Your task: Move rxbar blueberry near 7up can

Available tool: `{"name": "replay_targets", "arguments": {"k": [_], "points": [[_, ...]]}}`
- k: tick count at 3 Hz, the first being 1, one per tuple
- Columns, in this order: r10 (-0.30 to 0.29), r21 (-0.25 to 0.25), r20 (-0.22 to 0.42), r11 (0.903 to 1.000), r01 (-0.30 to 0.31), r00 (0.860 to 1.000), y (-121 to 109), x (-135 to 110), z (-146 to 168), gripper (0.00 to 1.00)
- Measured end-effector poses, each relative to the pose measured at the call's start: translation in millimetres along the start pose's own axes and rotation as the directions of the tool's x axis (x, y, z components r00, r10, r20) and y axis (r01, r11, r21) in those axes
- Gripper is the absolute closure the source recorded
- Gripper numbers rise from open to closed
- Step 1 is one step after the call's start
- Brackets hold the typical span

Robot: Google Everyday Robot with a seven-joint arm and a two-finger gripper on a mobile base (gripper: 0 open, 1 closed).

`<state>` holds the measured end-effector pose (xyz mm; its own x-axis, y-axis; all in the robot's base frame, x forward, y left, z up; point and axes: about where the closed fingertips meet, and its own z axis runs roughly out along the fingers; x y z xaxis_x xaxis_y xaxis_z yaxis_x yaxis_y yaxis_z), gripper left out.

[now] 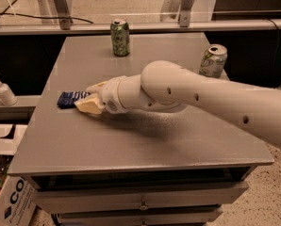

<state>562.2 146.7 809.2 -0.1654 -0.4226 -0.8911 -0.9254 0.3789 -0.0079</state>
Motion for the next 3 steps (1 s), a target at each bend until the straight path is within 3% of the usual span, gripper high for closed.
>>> {"name": "replay_targets", "arguments": {"k": [3], "points": [[0.000,0.000,0.000,1.0000,0.000,1.000,0.1,-1.1,-0.6,1.00]]}}
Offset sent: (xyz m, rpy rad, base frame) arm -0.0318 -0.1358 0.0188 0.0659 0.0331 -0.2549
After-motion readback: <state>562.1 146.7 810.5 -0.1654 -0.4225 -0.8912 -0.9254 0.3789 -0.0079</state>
